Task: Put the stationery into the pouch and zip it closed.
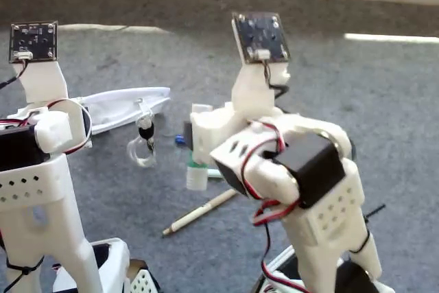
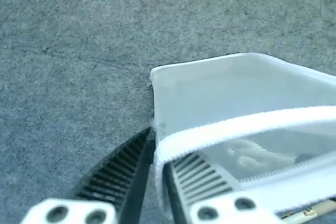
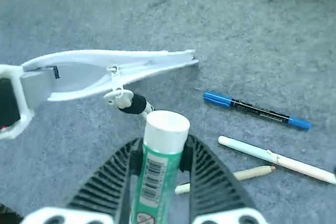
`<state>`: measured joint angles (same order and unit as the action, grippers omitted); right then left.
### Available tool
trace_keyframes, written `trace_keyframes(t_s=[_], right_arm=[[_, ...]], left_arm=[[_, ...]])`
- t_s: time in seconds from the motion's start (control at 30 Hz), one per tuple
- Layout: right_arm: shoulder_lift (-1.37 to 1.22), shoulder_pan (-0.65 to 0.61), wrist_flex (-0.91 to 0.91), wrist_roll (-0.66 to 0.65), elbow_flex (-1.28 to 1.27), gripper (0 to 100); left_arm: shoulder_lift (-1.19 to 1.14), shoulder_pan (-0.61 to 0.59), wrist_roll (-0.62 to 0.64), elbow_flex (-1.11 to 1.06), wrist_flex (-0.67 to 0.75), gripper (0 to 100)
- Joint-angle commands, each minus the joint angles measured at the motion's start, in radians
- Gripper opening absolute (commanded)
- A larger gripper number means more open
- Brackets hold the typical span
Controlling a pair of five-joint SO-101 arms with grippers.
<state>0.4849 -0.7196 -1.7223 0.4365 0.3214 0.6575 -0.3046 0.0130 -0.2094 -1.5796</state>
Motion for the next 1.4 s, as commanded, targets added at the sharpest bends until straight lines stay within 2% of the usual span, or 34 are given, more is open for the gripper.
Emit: trace_keyframes(t_s=[0.0, 0.43, 0.63, 0.73, 0.8, 0.9, 1.0, 1.37], right_arm=[[0.162, -0.008, 0.159, -0.028, -0.177, 0.4], [0.742, -0.013, 1.050, -0.034, -1.090, 0.4], [0.868, -0.013, 1.435, -0.035, -1.376, 0.4], [0.866, -0.013, 1.558, -0.057, -1.411, 0.4], [0.866, -0.022, 1.641, -0.143, -1.415, 0.4], [0.865, -0.099, 1.758, -0.282, -1.420, 0.4], [0.822, -0.189, 1.799, -0.351, -1.434, 0.4], [0.410, -0.217, 2.103, -0.374, -1.317, 0.4]], left_arm=[[-0.002, 0.021, -0.002, 0.005, -0.002, 1], [-0.001, 0.021, -0.002, 0.005, -0.002, 1], [-0.001, 0.021, -0.002, 0.005, -0.002, 1], [-0.001, 0.021, -0.002, 0.005, -0.003, 1], [-0.001, 0.021, -0.002, 0.005, -0.003, 1], [-0.001, 0.021, -0.002, 0.005, -0.003, 1], [-0.001, 0.021, 0.000, 0.004, -0.003, 1], [-0.001, 0.021, 0.000, 0.004, -0.003, 1]])
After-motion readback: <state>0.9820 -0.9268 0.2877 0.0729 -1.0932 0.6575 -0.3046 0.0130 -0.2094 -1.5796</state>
